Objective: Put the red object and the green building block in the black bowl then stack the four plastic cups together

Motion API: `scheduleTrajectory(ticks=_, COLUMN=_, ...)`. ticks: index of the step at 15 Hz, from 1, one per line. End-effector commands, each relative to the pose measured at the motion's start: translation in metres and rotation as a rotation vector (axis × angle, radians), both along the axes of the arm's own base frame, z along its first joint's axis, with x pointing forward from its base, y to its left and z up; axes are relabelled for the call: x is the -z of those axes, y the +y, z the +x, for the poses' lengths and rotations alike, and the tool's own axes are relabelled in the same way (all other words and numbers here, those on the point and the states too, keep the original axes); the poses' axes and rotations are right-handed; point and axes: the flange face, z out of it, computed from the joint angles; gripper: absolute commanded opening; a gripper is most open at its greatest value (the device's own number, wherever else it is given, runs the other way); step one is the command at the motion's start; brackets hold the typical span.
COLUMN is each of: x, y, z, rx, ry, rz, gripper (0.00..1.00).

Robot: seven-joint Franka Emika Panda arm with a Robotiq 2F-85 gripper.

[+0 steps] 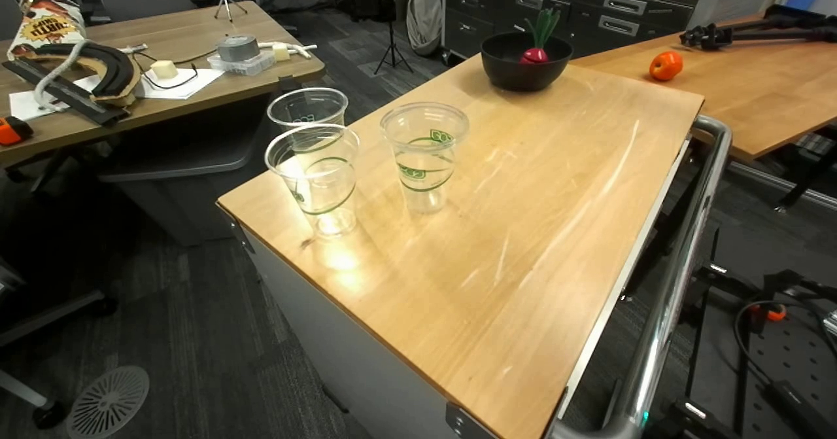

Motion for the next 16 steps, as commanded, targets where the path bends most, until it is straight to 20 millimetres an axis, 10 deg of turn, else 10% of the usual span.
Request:
scheduleTrajectory(ticks=1, x=0.020, y=0.034, z=0.032, rx=-0.045, ry=0.036, rz=0.010, gripper=1.00)
scheduleTrajectory(ticks=13, x=0.082, y=0.033, z=0.078, rx=-0.042, ry=0.050, rz=-0.036, gripper=1.00)
scheduleTrajectory(ticks=16, x=0.088, y=0.037, z=0.078, rx=-0.054, ry=0.075, rz=-0.031, gripper=0.71)
